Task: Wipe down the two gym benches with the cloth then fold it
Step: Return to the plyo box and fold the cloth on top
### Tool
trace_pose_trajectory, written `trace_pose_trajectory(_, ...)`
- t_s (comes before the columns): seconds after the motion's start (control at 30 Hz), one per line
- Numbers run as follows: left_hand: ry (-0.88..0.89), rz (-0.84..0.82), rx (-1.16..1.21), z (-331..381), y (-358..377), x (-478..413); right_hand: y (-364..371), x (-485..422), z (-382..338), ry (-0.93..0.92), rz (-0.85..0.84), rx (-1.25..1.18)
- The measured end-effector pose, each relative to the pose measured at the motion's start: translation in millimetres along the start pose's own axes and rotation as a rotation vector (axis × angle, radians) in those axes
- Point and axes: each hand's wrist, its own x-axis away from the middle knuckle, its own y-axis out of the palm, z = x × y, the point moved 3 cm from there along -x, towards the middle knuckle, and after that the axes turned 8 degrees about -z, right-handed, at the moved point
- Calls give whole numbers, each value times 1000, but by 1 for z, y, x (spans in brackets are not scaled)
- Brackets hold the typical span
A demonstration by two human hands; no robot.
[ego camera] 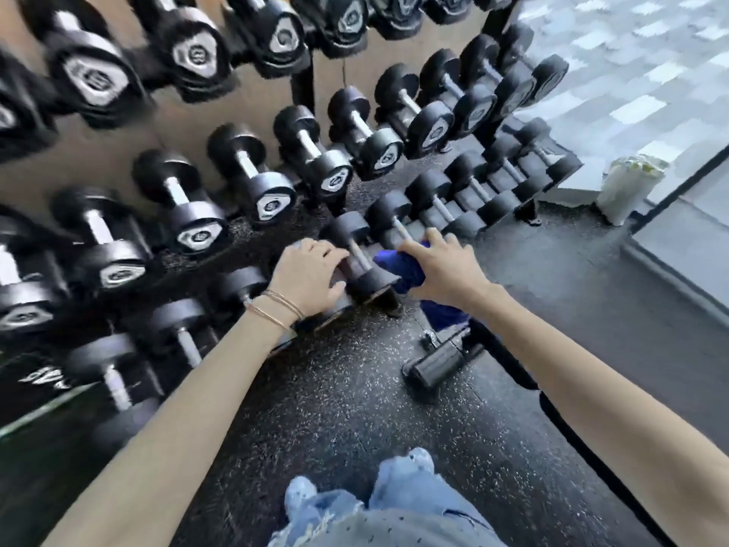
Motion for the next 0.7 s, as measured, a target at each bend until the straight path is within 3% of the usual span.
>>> trace_pose_trajectory(0.33,-427,-5,15,-162,34,193,15,-39,-241,-404,-36,109)
trace_pose_trajectory(0.7,-773,-30,43,-273,63,358,32,-53,-449,-741,-45,263)
